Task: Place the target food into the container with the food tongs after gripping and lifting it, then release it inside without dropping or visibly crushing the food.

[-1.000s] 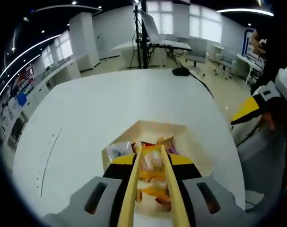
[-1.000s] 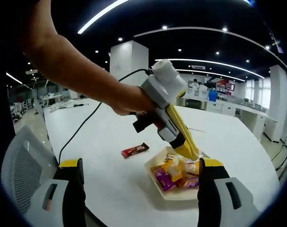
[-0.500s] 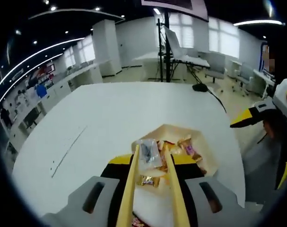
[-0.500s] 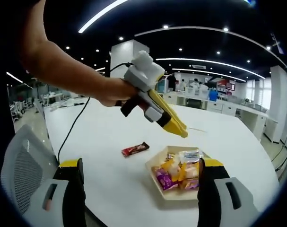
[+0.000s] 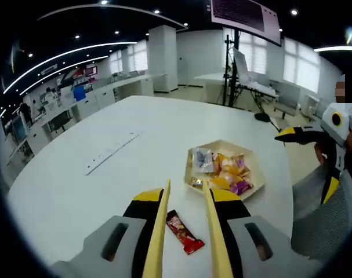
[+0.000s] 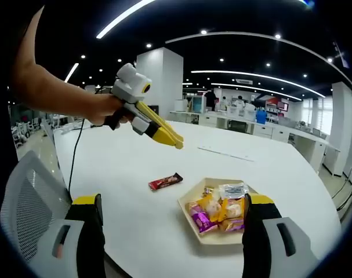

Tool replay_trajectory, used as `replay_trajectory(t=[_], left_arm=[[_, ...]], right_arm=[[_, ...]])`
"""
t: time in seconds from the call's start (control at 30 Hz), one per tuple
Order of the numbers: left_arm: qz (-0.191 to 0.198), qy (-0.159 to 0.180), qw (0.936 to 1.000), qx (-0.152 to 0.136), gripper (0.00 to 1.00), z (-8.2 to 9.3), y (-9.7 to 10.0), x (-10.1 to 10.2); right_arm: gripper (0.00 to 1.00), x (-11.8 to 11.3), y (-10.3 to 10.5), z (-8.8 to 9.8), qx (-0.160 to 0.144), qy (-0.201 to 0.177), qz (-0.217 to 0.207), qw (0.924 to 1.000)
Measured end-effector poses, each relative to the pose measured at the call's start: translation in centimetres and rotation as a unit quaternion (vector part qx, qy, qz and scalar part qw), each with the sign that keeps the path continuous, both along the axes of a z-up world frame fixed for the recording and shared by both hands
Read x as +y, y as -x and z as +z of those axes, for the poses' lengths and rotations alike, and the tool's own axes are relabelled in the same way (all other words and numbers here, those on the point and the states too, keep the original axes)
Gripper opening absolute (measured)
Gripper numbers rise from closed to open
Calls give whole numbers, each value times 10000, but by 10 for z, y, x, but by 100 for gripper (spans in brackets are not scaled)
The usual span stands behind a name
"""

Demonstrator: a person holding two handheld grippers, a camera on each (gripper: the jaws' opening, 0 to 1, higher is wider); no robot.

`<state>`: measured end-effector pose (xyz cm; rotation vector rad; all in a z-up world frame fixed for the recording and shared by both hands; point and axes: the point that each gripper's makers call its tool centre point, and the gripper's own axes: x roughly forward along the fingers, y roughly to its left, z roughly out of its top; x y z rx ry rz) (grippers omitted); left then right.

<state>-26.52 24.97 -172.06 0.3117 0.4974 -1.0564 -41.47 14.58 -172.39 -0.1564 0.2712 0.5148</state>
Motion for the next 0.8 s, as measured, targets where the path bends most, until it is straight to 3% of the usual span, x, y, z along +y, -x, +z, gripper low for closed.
replay_trajectory(t=[0.03,0.17,0.4,0.57,0.8], left_arm=[[93,62,9999,99,26,-3,4,7],[320,84,9995,-17,26,-8,11,28],[862,318,9958,17,26,-11,15,51],[1013,225,9945,133,26,-29,17,56],[1113,41,9935,220,26,-52,15,46]], right_arm=[[99,1,0,-1,19,4,20,10000],[99,2,1,-2,39,28,62,10000],[99,1,1,-2,66,14,66,10000],[99,2,2,-2,64,3,84,9999],[99,3,3,0,26,-57,106,9999]])
